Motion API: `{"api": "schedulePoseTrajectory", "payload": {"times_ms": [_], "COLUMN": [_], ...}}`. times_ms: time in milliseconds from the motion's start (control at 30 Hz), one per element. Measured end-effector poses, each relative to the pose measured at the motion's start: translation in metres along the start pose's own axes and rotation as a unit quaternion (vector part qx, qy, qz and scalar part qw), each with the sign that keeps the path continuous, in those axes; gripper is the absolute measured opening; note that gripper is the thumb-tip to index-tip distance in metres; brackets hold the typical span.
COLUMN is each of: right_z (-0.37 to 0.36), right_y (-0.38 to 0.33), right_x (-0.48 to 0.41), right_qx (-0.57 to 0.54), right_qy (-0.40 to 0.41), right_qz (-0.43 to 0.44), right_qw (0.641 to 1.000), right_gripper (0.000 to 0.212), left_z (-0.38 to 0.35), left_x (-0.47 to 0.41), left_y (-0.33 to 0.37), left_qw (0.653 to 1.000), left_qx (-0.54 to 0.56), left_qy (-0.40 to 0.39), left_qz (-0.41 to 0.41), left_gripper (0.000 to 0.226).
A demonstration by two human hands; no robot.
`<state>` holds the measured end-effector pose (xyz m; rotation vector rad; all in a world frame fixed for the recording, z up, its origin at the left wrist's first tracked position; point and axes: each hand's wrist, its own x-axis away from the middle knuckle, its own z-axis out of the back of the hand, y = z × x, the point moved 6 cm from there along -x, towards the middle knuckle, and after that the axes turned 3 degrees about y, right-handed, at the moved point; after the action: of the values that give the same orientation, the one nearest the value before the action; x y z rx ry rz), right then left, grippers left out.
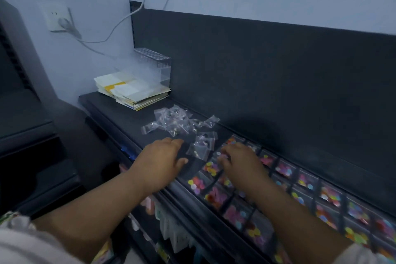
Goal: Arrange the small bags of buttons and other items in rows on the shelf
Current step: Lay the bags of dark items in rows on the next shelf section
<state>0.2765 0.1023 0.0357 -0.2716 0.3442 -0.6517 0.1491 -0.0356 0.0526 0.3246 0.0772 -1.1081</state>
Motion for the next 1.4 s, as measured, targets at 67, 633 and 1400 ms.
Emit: {"api": "schedulePoseTrajectory", "payload": {"times_ms": [67, 633, 1400], "right_z": [-0.010, -0.059, -0.109], "right_y": [0.010, 0.031, -0.021], "right_x": [-0.021, -0.094, -0.127], "right_qx": [-0.005, 0.068, -0.087], "right_qy": [-0.005, -0.017, 0.002], "right_qz": [-0.005, -0.114, -0.348], "right_qw": [1.000, 0.991, 0.933], "right_gripper": [0.021, 0.028, 0.020], "left_z": [-0.010, -0.107, -0.098], "left_x": [-0.021, -0.126, -0.166], "left_y": [-0.006, -0.024, -0.117], "left_qw": [1.000, 0.982, 0.957], "left_qx": [-0.002, 0.003, 0.189], "left_qy": [-0.010, -0.137, -0.196], "left_qz": [0.007, -0.127, -0.096], "left_gripper": [0.052, 0.035, 0.022]}}
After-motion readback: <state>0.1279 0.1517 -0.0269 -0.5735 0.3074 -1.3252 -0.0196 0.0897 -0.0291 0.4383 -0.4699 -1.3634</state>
